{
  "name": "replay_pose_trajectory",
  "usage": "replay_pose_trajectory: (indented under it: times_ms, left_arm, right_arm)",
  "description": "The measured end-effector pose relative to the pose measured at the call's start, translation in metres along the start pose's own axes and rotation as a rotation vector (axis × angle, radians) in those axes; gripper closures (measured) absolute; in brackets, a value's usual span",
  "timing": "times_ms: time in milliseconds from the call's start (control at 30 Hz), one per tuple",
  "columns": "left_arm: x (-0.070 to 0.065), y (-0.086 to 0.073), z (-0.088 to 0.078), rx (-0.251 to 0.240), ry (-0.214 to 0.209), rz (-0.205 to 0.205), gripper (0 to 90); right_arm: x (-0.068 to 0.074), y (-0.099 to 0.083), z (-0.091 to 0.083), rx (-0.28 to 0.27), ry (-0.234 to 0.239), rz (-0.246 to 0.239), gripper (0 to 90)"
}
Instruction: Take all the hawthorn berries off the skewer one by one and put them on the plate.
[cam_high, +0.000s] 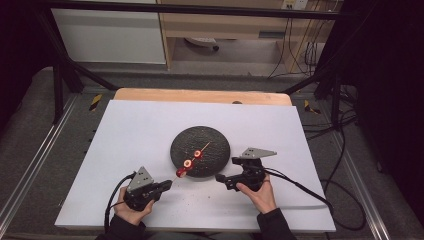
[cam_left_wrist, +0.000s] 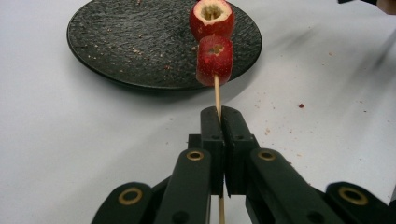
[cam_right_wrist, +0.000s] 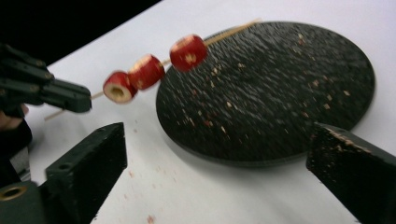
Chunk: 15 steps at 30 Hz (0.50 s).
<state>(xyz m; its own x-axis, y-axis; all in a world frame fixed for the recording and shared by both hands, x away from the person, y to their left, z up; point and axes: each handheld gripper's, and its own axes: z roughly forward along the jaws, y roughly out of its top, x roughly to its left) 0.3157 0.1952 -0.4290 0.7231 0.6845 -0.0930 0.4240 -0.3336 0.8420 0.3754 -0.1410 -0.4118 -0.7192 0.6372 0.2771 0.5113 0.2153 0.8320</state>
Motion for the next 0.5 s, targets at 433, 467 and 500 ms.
replay_pose_trajectory:
  times_ms: [433, 467, 500]
  left_arm:
    - [-0.005, 0.000, 0.001, 0.001, -0.004, 0.017, 88.0]
    - [-0.006, 0.000, 0.002, 0.002, -0.004, 0.022, 88.0]
    - [-0.006, 0.000, 0.001, 0.001, -0.004, 0.023, 88.0]
  right_arm:
    - [0.007, 0.022, 0.038, -0.040, 0.030, 0.060, 23.7]
    - [0.007, 0.023, 0.040, -0.039, 0.029, 0.063, 25.3]
    - [0.007, 0.024, 0.043, -0.038, 0.030, 0.064, 27.0]
